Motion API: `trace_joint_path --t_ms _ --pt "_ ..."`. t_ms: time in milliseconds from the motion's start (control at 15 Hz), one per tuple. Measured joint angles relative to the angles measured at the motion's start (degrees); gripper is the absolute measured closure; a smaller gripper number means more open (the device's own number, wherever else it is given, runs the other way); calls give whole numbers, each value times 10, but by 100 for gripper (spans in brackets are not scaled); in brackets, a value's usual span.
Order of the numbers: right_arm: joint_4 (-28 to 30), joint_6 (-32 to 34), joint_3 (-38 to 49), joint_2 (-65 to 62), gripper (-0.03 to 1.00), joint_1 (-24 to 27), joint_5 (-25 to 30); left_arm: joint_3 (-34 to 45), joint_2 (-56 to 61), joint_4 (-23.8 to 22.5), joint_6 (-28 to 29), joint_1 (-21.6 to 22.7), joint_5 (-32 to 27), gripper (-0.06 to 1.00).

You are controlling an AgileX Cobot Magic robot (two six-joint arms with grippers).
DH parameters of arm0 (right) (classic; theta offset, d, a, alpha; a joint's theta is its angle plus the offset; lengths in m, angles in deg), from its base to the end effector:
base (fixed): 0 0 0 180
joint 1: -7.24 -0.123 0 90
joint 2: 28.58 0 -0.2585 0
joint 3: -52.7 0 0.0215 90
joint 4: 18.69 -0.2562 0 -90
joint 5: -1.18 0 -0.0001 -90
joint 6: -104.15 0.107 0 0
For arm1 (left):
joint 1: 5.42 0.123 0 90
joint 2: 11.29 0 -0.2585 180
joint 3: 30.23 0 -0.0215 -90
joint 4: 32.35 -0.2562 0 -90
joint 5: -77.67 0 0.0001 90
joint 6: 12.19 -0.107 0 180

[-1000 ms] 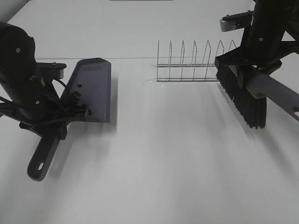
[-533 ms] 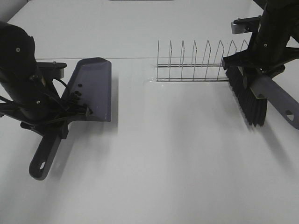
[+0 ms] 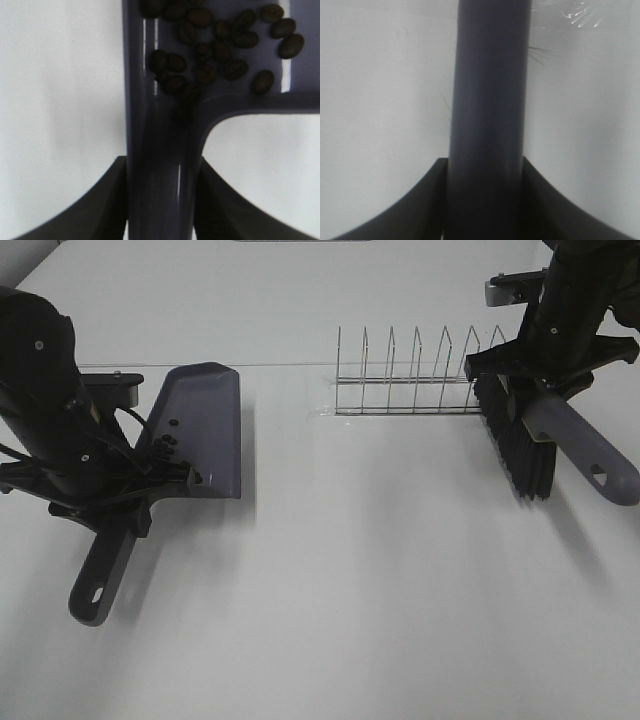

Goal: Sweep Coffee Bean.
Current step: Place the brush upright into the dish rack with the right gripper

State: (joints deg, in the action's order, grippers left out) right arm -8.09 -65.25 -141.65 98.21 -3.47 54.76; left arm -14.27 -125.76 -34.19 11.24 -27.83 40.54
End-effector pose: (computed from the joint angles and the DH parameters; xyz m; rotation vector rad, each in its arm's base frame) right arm 0.4217 0.0636 0.1496 -0.1343 2.8650 -0.1643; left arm 0.3142 -0.1273 0.1040 0.0083 2.9315 -0.0945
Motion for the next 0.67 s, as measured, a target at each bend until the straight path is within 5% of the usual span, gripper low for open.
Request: trace_joint_path --t_ms 667 --pt "11 -5 -135 86 59 0 24 0 0 0 -7 0 0 59"
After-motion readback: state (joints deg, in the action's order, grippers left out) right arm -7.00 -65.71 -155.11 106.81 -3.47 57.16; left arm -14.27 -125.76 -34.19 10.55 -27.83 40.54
